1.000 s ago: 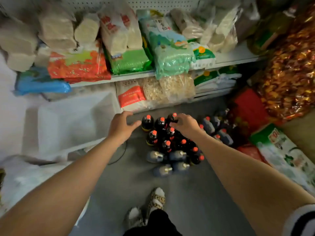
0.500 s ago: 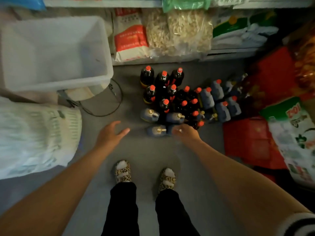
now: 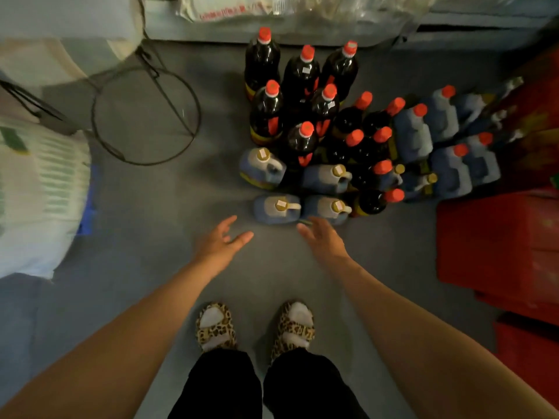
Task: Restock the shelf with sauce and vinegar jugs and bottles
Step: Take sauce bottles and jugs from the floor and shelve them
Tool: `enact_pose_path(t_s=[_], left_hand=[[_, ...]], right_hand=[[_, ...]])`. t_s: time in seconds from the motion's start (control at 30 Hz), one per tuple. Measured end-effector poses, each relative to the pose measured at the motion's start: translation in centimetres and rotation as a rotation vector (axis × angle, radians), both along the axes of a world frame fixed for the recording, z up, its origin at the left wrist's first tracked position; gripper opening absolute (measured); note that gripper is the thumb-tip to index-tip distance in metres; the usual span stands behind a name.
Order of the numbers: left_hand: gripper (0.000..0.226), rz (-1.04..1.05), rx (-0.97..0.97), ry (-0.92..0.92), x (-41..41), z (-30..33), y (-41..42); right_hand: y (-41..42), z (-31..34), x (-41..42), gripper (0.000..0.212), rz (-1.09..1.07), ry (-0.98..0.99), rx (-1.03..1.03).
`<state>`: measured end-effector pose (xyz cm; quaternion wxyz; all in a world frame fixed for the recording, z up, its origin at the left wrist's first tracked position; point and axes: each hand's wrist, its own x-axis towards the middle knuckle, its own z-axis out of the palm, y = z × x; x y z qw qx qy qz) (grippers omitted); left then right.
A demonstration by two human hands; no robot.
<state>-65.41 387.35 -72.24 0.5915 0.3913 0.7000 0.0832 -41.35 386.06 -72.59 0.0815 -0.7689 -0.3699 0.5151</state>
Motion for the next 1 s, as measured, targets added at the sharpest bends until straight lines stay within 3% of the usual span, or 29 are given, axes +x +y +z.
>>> enact_pose_path(t_s=[0.2, 0.33, 0.4, 0.53, 0.7, 0.83, 1.0], left_hand=[[0.096, -0.129, 0.090, -0.064, 3.3, -14.0, 3.5], [0.117, -0.234, 0.244, -0.149, 4.1, -19.7, 6.3], [0.108, -0.249, 0.312, -0.201, 3.6, -21.6, 7.2], [0.088, -0.253, 0.409, -0.215, 1.7, -23.0, 8.1], [0.078, -0.182, 0.358, -0.194, -1.9, -21.3, 7.8], [0.078, -0.153, 0.317, -0.205, -3.3, -21.4, 9.1], [0.078, 0.001, 0.295, -0.249, -2.5, -21.7, 9.9]], right_hand=[[0.6, -12.3, -2.1, 0.084, -0.173, 0.149, 0.207], [-0.4, -17.2, -3.0, 0.088, -0.187, 0.022, 0.428], [-0.4, -18.5, -2.6, 0.087, -0.164, -0.020, 0.478], [0.7, -18.9, -2.1, 0.076, -0.097, 0.034, 0.550], [1.6, -19.2, -3.2, 0.054, 0.004, 0.200, 0.548], [2.8, -21.4, -3.9, 0.074, 0.081, 0.469, 0.551], [5.1, -22.5, -3.4, 0.077, 0.106, 0.471, 0.539]])
